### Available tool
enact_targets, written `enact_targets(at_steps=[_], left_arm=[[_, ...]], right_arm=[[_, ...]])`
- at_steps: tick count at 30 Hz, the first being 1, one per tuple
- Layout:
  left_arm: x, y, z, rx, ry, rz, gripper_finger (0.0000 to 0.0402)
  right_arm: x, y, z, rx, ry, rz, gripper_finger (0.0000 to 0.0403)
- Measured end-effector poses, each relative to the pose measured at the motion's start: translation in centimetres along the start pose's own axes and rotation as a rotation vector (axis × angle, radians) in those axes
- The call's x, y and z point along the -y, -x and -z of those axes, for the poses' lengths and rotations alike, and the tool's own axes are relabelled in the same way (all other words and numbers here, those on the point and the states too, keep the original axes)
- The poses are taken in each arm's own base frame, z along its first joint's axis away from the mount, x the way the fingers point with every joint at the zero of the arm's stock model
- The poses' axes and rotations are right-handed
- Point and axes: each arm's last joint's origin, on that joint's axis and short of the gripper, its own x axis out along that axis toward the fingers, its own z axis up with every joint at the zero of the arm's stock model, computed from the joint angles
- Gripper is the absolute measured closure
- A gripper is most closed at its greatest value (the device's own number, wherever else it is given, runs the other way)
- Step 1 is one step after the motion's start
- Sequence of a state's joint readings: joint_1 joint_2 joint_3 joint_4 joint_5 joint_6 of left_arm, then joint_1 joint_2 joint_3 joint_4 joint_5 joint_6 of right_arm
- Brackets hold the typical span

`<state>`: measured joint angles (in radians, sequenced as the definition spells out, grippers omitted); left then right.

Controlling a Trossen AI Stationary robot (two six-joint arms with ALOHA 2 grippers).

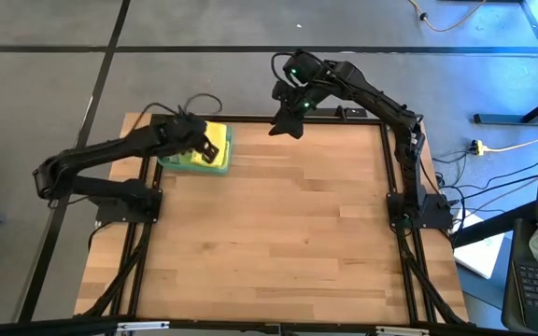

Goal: Fold microfiber towels
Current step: Return to Home Position

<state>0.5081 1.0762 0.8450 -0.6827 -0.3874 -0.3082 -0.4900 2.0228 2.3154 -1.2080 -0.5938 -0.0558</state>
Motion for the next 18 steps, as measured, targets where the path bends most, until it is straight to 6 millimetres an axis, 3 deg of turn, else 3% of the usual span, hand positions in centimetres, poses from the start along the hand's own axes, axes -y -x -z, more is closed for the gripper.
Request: enact_targets(at_steps=[6, 12, 18], left_arm=[[-2.5, 0.3, -1.5, 0.115, 0.074, -0.044, 0.0376], [-2.2, -3.6, -0.5, 0.027, 0.061, 0.144, 0.0376], [-1.4, -7.4, 2.2, -0.19, 0.071, 0.074, 0.0376]], right_arm=[[0.0, 0.0, -0.2, 0.016, -0.023, 0.001, 0.0146], [-0.1, 0.1, 0.2, -0.021, -0.088, 0.022, 0.0146], [-1.0, 1.7, 1.7, -0.129, -0.092, 0.12, 0.0146]])
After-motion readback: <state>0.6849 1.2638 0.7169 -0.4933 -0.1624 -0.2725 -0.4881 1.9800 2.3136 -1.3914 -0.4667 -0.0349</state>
